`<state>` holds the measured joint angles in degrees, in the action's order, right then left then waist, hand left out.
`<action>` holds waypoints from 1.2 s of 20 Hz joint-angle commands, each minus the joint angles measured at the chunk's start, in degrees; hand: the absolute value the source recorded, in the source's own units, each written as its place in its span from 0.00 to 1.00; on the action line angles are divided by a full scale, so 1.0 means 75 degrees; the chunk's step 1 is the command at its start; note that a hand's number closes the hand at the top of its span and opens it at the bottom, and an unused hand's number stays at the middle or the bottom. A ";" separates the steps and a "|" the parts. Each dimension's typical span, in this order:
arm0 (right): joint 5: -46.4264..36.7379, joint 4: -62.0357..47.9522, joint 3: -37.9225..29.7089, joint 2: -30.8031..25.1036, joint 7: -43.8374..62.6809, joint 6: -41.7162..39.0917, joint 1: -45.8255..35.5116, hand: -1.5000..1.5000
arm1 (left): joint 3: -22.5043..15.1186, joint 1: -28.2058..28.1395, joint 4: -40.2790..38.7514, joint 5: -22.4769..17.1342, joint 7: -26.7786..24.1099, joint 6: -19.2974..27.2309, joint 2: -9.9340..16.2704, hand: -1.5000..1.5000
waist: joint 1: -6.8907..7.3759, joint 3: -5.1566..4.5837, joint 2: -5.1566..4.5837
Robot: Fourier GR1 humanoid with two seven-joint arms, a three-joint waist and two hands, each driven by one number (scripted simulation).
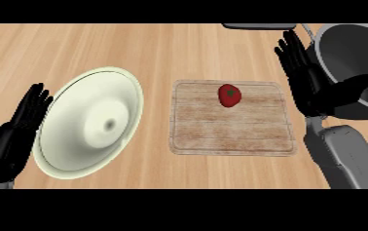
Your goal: Pick the tomato from the cutting board and place it in the pot
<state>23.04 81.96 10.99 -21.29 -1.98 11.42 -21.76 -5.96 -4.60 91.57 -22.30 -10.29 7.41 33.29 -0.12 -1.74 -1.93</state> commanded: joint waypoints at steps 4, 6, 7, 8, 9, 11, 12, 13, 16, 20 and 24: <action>-0.0917 -0.0542 0.1640 -0.0080 0.0752 -0.1109 -0.0664 1.00 | -0.1211 0.0298 -0.0599 0.0276 0.0881 -0.0388 -0.0519 0.50 | 0.0081 0.0219 0.0170; -0.1007 -0.0945 0.2133 -0.0341 0.0704 -0.2146 -0.0800 1.00 | -0.1760 0.0884 -0.0856 0.0668 0.1469 -0.0145 -0.0791 0.50 | -0.0040 0.0231 0.0064; -0.3315 -0.0736 0.1963 -0.1944 0.0195 -0.0681 -0.1185 1.00 | -0.1485 0.0273 -0.0737 0.0348 0.1230 -0.0374 -0.0575 0.50 | -0.0156 0.0041 0.0238; -0.3287 -0.0889 0.1404 -0.0946 -0.0242 0.0797 -0.1059 1.00 | -0.1540 0.0514 -0.0891 0.0274 0.1476 -0.0459 -0.0634 0.50 | -0.0247 0.0206 0.0180; -0.3411 -0.0743 0.1469 -0.0303 -0.0947 0.1439 -0.0661 0.00 | -0.1713 0.0447 -0.0847 0.0311 0.1605 -0.0348 -0.0826 0.50 | -0.0211 0.0241 0.0208; -0.2940 -0.0526 0.1148 0.0490 -0.2284 0.1840 -0.0209 0.00 | -0.1812 0.0680 -0.1205 0.0395 0.1552 -0.0317 -0.1090 0.50 | -0.0258 0.0257 0.0181; -0.2851 -0.0510 0.1163 0.0854 -0.2701 0.1990 -0.0028 0.00 | -0.1758 0.1011 -0.1187 0.0301 0.1823 -0.0420 -0.1049 0.50 | -0.0223 0.0259 0.0188; -0.2697 -0.0207 0.1242 0.0980 -0.3185 0.1860 0.0356 0.00 | -0.1891 0.1070 -0.1261 0.0427 0.1944 -0.0215 -0.1268 0.50 | -0.0246 0.0256 0.0219; -0.2697 0.0077 0.0988 0.0619 -0.2978 0.1285 0.0130 0.00 | -0.1845 0.1542 -0.1717 0.0683 0.2145 -0.0260 -0.1547 0.50 | -0.0055 0.0232 0.0254; -0.2877 0.1281 0.1274 -0.0544 -0.0034 0.0441 -0.0137 0.00 | -0.1652 0.1490 -0.2058 0.0612 0.1871 -0.0589 -0.1526 0.50 | -0.0106 0.0213 0.0279; -0.3001 0.1341 0.1567 -0.0655 0.2198 0.0109 -0.0854 0.00 | -0.1934 0.1482 -0.1473 0.0845 0.2239 -0.0161 -0.1835 0.50 | 0.0010 0.0212 0.0295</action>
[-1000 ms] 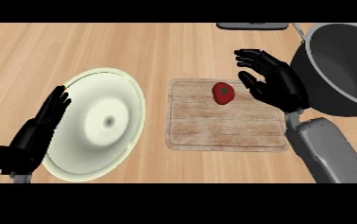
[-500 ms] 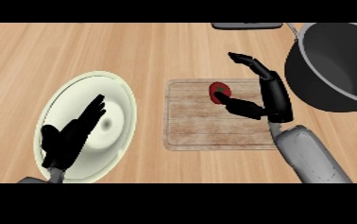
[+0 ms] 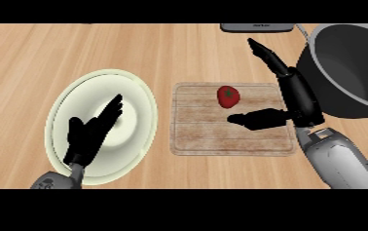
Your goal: Pick the tomato from the cutting board and place it in the pot
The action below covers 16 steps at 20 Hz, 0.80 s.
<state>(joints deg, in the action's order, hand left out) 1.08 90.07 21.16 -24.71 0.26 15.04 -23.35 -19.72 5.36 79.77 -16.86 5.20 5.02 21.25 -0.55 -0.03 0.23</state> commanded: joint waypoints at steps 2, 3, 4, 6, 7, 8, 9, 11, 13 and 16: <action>0.0045 0.0350 0.0175 -0.0152 0.2377 -0.0587 -0.0625 0.00 | 0.0098 0.0045 -0.0602 0.0133 -0.0366 -0.0309 -0.0057 0.50 | 0.0052 -0.0010 -0.0016; 0.0605 0.0121 -0.0315 -0.0291 0.2635 -0.1038 -0.0990 0.00 | 0.0091 0.0195 -0.0247 0.0154 -0.0011 -0.0162 -0.0082 0.50 | 0.0090 -0.0003 -0.0019; 0.0327 0.0095 0.0038 0.0104 0.2979 -0.0836 -0.1119 0.00 | 0.0152 0.0497 -0.0494 0.0064 0.0137 -0.0324 -0.0169 0.50 | 0.0080 -0.0004 -0.0028; 0.0675 -0.0886 -0.0450 0.0043 0.2732 -0.1285 -0.1310 0.00 | -0.0028 0.0011 0.0162 0.0182 0.0294 -0.0165 -0.0187 0.50 | 0.0184 0.0005 -0.0034; 0.0450 -0.0746 -0.0195 0.0413 0.3248 -0.1056 -0.1445 0.00 | 0.0155 0.0331 -0.0269 0.0220 0.0050 -0.0331 -0.0205 0.50 | 0.0133 0.0000 -0.0035; 0.0474 -0.1028 0.0010 0.0546 0.3341 -0.1214 -0.1488 0.00 | 0.0140 0.0300 -0.0645 0.0256 -0.0221 -0.0370 -0.0317 0.50 | 0.0142 -0.0002 -0.0050; 0.0675 -0.1268 -0.0031 0.0462 0.3175 -0.1594 -0.1388 0.00 | 0.0359 0.0060 -0.0505 0.0078 -0.0335 -0.0618 -0.0007 0.50 | 0.0178 0.0000 -0.0051; 0.0723 -0.1854 0.0160 0.0247 0.3300 -0.2325 -0.1638 0.00 | 0.0141 0.0080 -0.0007 0.0090 0.0237 -0.0378 -0.0199 0.50 | 0.0253 0.0005 -0.0053; 0.0617 -0.2643 0.0373 0.0263 0.2954 -0.2868 -0.1770 0.00 | -0.0013 0.0317 -0.0335 0.0479 0.0082 -0.0142 -0.0409 0.50 | 0.0273 0.0006 -0.0100; 0.0307 -0.2626 0.0413 0.0305 0.2750 -0.3137 -0.1330 0.00 | 0.0403 0.0007 -0.0571 0.0312 -0.0364 -0.0498 -0.0293 0.50 | 0.0141 0.0003 -0.0047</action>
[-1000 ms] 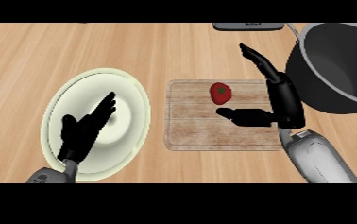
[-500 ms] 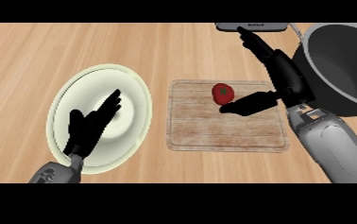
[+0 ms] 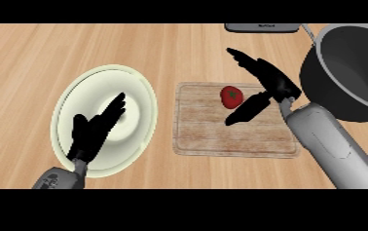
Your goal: Pick the tomato from the cutting board and place it in the pot
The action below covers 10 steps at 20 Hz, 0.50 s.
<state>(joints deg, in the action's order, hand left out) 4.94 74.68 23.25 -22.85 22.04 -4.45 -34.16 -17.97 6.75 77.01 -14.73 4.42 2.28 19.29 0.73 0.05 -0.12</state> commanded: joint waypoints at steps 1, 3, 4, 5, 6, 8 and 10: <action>-0.0394 -0.0683 0.0049 0.0099 -0.0628 -0.0576 0.0382 0.00 | 0.0190 0.0082 -0.0116 0.0020 0.0145 -0.0227 -0.0085 0.50 | -0.0059 -0.0006 0.0005; -0.0808 -0.1466 -0.0089 0.0364 -0.1022 -0.0675 0.0058 0.00 | 0.0240 0.0067 -0.0040 0.0184 0.0173 -0.0169 -0.0219 0.50 | -0.0039 -0.0006 0.0001; -0.1039 -0.1671 -0.0127 0.0467 -0.1060 -0.0575 -0.0074 0.00 | 0.0344 0.0413 -0.0237 0.0277 0.0393 -0.0140 -0.0239 0.50 | -0.0049 -0.0006 -0.0001; -0.1259 -0.1651 -0.0324 0.0674 -0.1198 -0.0360 0.0080 0.00 | 0.0311 0.0052 0.0061 0.0306 0.0423 -0.0268 -0.0285 0.50 | -0.0051 -0.0006 0.0009; -0.1109 -0.1729 -0.0567 0.0213 -0.1759 -0.0589 0.0274 0.00 | 0.0489 0.0383 -0.0361 0.0235 0.0339 -0.0329 -0.0303 0.50 | -0.0075 -0.0006 0.0003; -0.1469 -0.1452 -0.0628 0.0358 -0.1753 -0.0226 0.0615 0.00 | 0.0301 -0.0358 0.0612 0.0431 0.0492 -0.0146 -0.0321 0.50 | -0.0056 -0.0005 0.0020; -0.1621 -0.1709 -0.0959 0.0521 -0.1913 -0.0406 0.0448 0.00 | 0.0555 -0.0350 0.0670 0.0509 0.0690 -0.0299 -0.0244 0.50 | -0.0058 -0.0006 0.0017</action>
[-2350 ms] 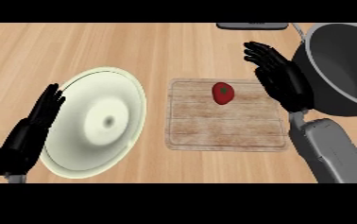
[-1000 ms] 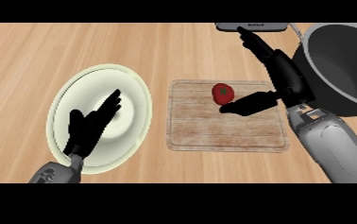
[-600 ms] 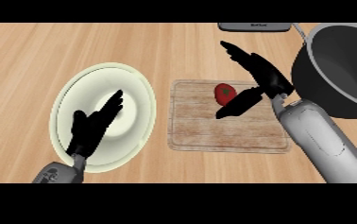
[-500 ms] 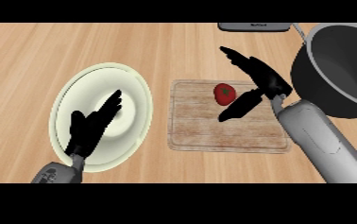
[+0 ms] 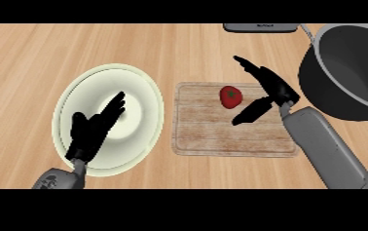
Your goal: Pick the tomato from the cutting board and place it in the pot
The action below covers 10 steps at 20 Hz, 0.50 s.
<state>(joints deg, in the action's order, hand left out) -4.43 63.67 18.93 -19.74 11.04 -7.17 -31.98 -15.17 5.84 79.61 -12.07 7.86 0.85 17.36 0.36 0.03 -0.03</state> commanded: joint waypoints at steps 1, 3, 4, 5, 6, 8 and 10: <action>-0.0235 -0.0596 -0.0570 0.0048 -0.0989 -0.0186 0.0162 0.00 | 0.0206 -0.0204 -0.0064 0.0169 -0.0139 -0.0185 -0.0112 0.50 | -0.0008 -0.0003 -0.0003; -0.0133 -0.0971 -0.0852 0.0095 -0.1167 -0.0513 -0.0034 0.00 | 0.0053 -0.0271 -0.0008 0.0441 -0.0138 -0.0017 -0.0368 0.50 | -0.0001 -0.0003 -0.0002; -0.0075 -0.0549 -0.0724 -0.0061 -0.1428 -0.0537 0.0571 0.00 | 0.0406 -0.0288 -0.0691 0.0206 -0.0768 -0.0587 0.0003 0.50 | -0.0040 -0.0005 -0.0001; 0.0015 -0.1442 -0.0951 0.0070 -0.2146 -0.0632 0.0273 0.00 | 0.0166 -0.0157 -0.0305 0.0359 -0.0407 -0.0235 -0.0305 0.50 | 0.0012 -0.0001 -0.0017; 0.0465 -0.0990 -0.1100 -0.0206 -0.1707 -0.1364 0.0272 0.00 | 0.0429 -0.0059 -0.0302 0.0152 -0.0305 -0.0494 -0.0046 0.50 | -0.0021 -0.0003 -0.0004; 0.0431 -0.2086 -0.1348 0.0404 -0.2276 -0.0976 -0.0328 0.00 | 0.0337 -0.0017 -0.0530 0.0387 -0.0595 -0.0368 -0.0233 0.50 | 0.0071 0.0001 -0.0043; 0.0410 -0.2009 -0.1315 0.0780 -0.2190 -0.0969 -0.0307 0.00 | 0.0384 0.0084 -0.0336 0.0320 -0.0130 -0.0430 -0.0276 0.50 | 0.0043 0.0000 -0.0024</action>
<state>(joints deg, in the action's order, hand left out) -2.26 54.36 11.19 -17.41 -1.75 -13.65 -31.58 -12.72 5.35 77.81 -10.21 5.93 -2.09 16.18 0.42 0.06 -0.08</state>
